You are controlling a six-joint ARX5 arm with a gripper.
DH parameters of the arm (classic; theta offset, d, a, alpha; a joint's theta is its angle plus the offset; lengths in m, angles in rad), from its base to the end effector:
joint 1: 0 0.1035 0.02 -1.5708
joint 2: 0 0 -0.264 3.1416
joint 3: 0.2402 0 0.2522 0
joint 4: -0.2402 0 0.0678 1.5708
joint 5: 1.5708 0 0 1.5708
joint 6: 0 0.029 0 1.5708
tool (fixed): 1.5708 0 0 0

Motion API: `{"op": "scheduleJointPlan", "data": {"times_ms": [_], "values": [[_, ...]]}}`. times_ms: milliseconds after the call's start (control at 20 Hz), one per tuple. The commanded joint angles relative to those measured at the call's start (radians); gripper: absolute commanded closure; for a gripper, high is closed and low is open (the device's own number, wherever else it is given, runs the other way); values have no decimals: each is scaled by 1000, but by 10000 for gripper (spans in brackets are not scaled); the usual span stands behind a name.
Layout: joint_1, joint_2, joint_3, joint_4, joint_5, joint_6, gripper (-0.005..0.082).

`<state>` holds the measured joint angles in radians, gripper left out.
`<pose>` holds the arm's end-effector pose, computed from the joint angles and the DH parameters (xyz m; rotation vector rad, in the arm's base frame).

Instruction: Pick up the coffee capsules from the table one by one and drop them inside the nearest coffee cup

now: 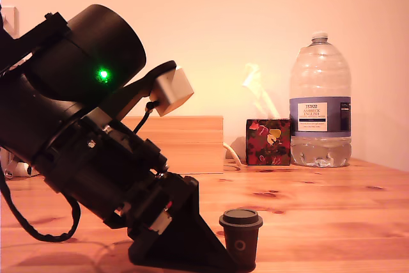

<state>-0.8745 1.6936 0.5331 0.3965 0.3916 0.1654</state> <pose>0.1668 -0.2168 0.0994 0.3306 0.6923 -1.2666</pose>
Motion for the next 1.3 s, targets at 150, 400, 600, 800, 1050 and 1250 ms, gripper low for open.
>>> {"op": "scheduleJointPlan", "data": {"times_ms": [150, 400, 600, 800, 1050, 1250], "values": [[-2, -24, 6, -6, -4, -8, 619], [-3, -24, 6, -6, -4, -8, 619], [-3, -24, 6, -6, -4, -8, 596], [-3, -24, 6, -12, -6, -8, 374], [0, -24, 6, -29, -37, -8, 318], [5, -24, 6, 2, -84, -7, 319]]}}
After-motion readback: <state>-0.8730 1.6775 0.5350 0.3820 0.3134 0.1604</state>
